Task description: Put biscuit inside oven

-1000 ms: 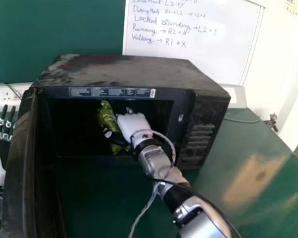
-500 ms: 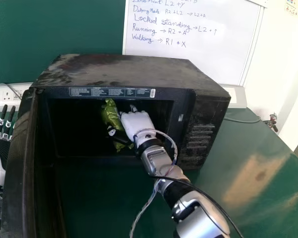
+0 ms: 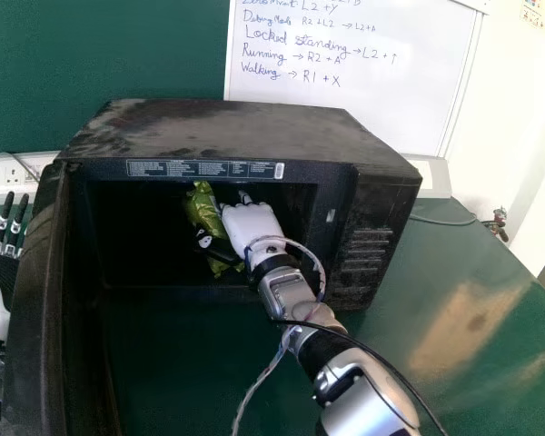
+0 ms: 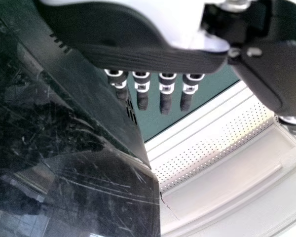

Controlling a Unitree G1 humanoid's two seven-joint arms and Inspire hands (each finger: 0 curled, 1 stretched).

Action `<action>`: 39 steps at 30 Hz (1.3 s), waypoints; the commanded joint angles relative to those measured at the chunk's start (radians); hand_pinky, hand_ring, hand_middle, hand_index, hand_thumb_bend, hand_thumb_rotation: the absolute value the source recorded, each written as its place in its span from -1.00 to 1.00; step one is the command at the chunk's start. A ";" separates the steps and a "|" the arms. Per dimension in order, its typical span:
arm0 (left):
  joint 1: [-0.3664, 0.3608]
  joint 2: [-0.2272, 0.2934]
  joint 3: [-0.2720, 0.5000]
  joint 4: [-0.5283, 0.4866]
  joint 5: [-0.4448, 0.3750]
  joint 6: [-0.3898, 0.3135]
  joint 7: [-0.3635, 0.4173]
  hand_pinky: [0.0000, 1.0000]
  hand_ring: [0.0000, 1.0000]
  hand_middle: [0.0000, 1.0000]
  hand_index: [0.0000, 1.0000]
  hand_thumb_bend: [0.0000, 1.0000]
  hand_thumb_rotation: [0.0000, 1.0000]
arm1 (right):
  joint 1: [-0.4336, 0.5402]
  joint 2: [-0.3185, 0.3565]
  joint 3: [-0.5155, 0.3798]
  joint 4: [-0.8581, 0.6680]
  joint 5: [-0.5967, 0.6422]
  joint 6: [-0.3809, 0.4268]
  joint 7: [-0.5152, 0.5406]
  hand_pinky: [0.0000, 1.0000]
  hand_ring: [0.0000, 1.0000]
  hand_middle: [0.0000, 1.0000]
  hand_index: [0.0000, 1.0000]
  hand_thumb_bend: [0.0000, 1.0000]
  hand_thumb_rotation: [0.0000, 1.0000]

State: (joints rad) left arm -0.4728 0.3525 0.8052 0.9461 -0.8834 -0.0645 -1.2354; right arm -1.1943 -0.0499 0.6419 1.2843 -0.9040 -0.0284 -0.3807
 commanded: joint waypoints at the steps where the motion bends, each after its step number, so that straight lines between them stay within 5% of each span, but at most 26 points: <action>1: 0.067 -0.059 0.000 0.054 -0.002 0.024 0.001 -1.00 -0.72 -0.19 0.60 -0.36 0.06 | -0.034 0.006 0.005 0.004 0.013 0.004 0.017 0.25 0.07 -0.04 0.00 0.06 -1.00; 3: 0.067 -0.055 -0.001 0.056 -0.004 0.036 -0.008 -1.00 -0.72 -0.18 0.61 -0.38 0.05 | -0.038 0.011 0.011 0.000 0.008 0.026 0.047 0.29 0.15 -0.02 -0.01 0.06 -1.00; 5: 0.068 -0.054 -0.002 0.054 -0.001 0.038 -0.006 -1.00 -0.71 -0.17 0.61 -0.39 0.05 | -0.038 0.014 0.017 -0.006 0.006 0.041 0.065 0.31 0.20 0.12 0.31 0.53 -0.59; 7: 0.069 -0.056 -0.002 0.048 0.001 0.036 0.008 -1.00 -0.70 -0.17 0.60 -0.36 0.05 | -0.036 0.017 0.018 -0.011 0.008 0.054 0.081 0.30 0.24 0.22 0.43 0.78 -0.33; 16: 0.066 -0.053 0.000 0.059 0.001 0.018 -0.010 -1.00 -0.74 -0.20 0.60 -0.33 0.04 | -0.038 0.030 0.045 -0.031 -0.006 0.137 0.185 0.50 0.55 0.59 0.67 1.00 0.34; 28: 0.068 -0.058 -0.003 0.050 0.009 -0.001 0.015 -1.00 -0.78 -0.22 0.59 -0.30 0.07 | 0.016 -0.014 0.024 -0.149 0.050 0.126 0.290 0.82 0.82 0.88 0.95 1.00 0.45; 39: 0.062 -0.055 -0.004 0.060 0.011 -0.008 0.014 -1.00 -0.77 -0.23 0.58 -0.32 0.09 | 0.146 -0.102 0.003 -0.397 0.056 0.146 0.315 0.77 0.84 0.90 0.97 1.00 0.54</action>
State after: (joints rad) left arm -0.4768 0.3540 0.8046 0.9550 -0.8771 -0.0831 -1.2290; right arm -1.0768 -0.1353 0.6552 0.9249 -0.8507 0.1133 -0.0653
